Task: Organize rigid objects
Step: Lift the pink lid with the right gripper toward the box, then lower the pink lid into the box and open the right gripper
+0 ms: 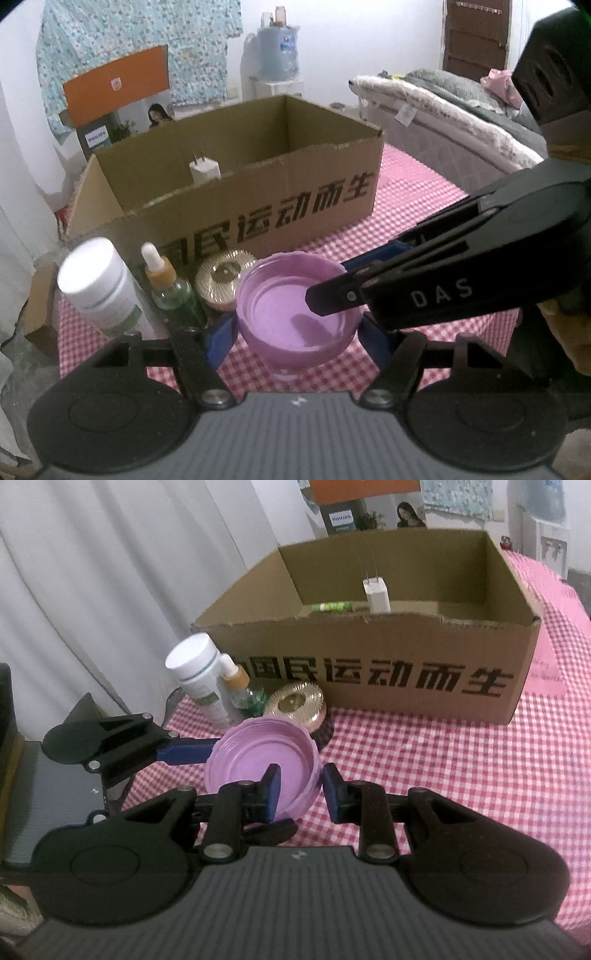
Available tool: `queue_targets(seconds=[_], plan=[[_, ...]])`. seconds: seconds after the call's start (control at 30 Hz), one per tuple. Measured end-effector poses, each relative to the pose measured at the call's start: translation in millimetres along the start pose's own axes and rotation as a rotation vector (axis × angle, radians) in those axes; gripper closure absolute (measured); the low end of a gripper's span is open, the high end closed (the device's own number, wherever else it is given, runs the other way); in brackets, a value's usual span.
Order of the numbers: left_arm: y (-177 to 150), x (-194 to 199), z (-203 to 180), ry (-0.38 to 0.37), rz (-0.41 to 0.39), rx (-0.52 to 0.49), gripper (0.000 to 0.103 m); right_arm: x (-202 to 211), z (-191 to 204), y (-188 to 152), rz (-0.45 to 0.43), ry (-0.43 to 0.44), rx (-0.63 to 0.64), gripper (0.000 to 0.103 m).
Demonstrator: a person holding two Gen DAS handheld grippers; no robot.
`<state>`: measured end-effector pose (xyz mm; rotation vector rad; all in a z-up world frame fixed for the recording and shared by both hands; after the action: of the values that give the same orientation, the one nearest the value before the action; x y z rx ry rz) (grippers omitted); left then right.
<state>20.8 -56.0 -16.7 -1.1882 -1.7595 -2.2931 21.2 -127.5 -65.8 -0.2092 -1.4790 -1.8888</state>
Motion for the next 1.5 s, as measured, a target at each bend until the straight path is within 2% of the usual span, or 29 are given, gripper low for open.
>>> queue_targets(seconds=[0.43,0.6,0.73,0.87,1.03,1.23,1.5], plan=[[54.6,9.5,9.6,0.022,-0.128,-0.022,0.030,21.9,6.5,52.2,-0.106,-0.011,0.059,0.078],[81.8,-3.0,16.0,0.038,-0.156,-0.043,0.030,19.9,-2.3,81.3,-0.121,-0.010,0.074,0.078],[105.2,-24.8,25.9,0.048,-0.146,-0.032,0.030,9.3,-14.8,110.5,-0.104,-0.013,0.085,0.077],[125.0,-58.2,39.3,0.050,-0.094,0.005,0.030,-11.6,-34.1,139.5,-0.044,-0.013,0.090,0.076],[131.1,-110.4,58.3,0.032,0.031,0.080,0.031,-53.3,-61.9,158.4,0.073,-0.025,0.097,0.076],[122.8,-156.2,73.1,0.037,0.146,0.162,0.031,-99.6,-89.8,161.3,0.202,-0.014,0.061,0.076],[109.1,-180.2,80.3,0.062,0.236,0.194,0.031,-134.7,-93.6,154.3,0.316,-0.002,0.101,0.076]])
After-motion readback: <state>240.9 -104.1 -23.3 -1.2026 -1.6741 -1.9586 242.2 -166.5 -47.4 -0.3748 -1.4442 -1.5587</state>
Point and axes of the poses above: each gripper's, at about its wrist camera, not at the fingertips, and x roughly against the way its jaws point, z to its left, y to its top, the point moved 6 cm from there along -x, roughly the way its jaws point, and after that the axes turned 12 degrees about -z, right-handed, at the moved point
